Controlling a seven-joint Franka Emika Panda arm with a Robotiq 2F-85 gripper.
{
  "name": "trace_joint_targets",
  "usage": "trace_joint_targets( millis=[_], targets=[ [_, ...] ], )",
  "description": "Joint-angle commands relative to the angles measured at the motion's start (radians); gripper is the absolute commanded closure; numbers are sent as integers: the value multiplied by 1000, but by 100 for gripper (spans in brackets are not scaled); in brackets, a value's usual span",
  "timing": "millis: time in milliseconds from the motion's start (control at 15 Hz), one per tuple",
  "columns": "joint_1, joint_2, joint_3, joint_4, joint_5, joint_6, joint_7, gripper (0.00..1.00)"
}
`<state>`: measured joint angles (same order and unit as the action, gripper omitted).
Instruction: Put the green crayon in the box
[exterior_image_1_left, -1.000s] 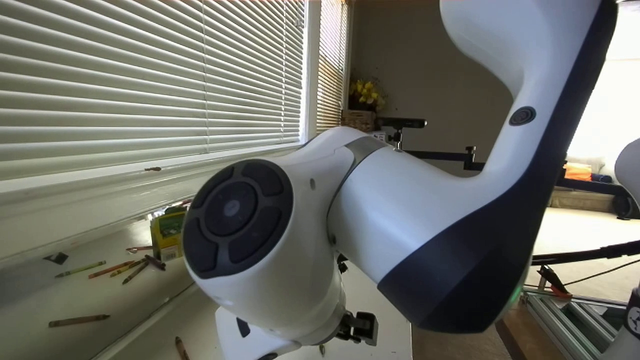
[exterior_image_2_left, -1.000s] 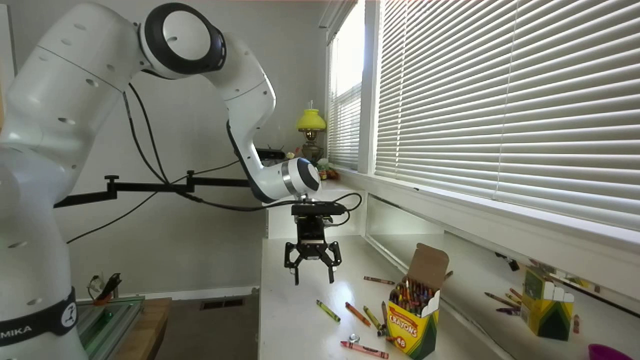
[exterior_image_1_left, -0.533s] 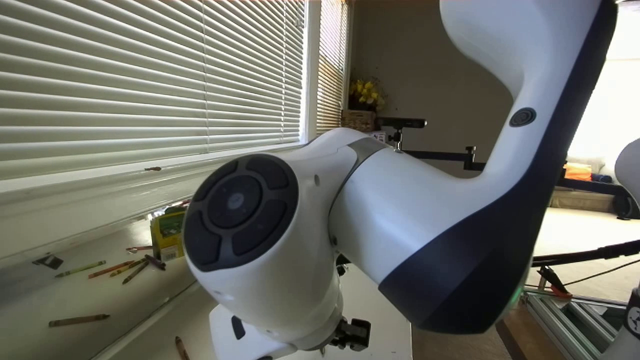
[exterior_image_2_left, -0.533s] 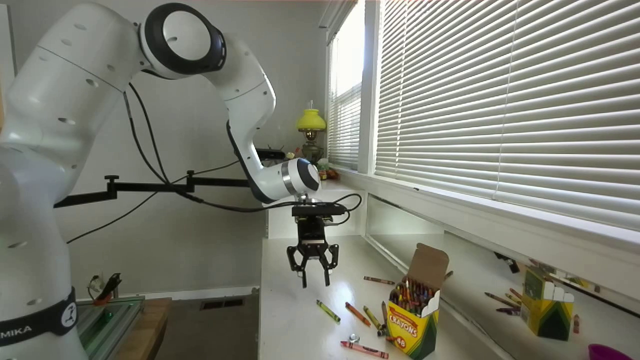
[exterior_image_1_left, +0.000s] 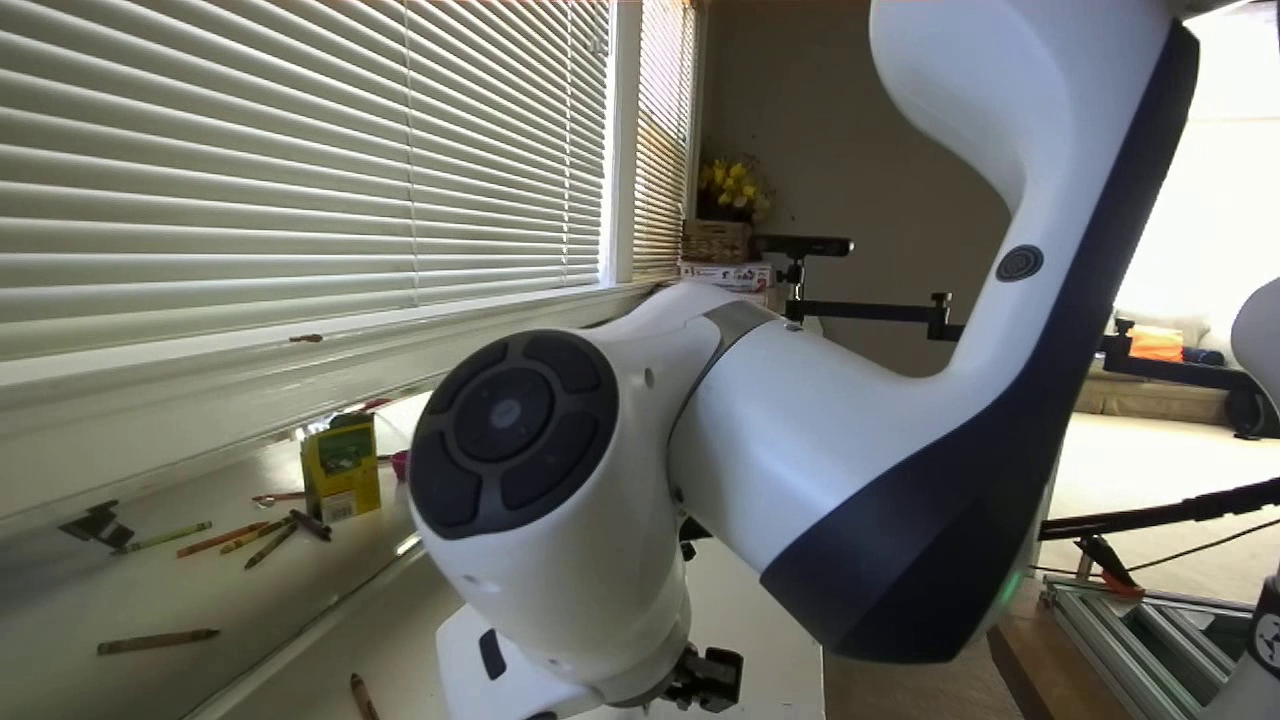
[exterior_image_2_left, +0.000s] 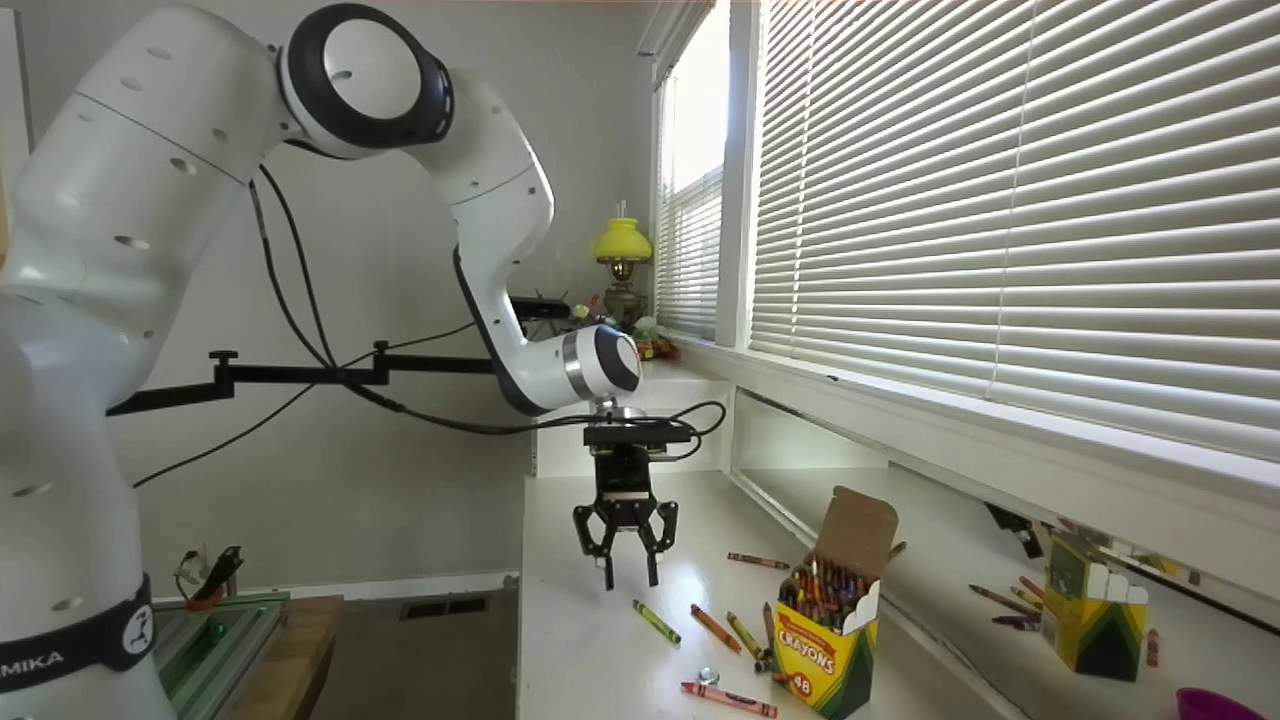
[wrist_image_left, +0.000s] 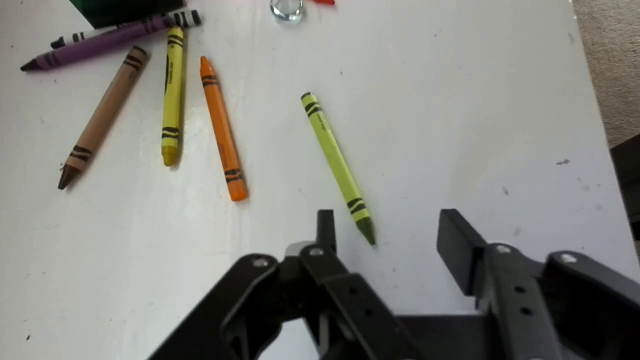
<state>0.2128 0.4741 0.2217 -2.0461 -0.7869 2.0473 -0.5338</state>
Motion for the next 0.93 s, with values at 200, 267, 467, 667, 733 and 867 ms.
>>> trace_joint_targets(
  millis=[200,267,467,667,733,867],
  targets=[
    [-16,14,-12,-21,-9,50,23,79],
    [-16,17,-15,-22,-15,56,25,83],
    [-15,22,-24,-23,-28,64,25,72],
    [-14,21,-28,-21,-35,67,23,62],
    [-14,19,-28,-21,-37,68,23,58],
    [-14,18,-29,-22,-40,71,18,57]
  ],
)
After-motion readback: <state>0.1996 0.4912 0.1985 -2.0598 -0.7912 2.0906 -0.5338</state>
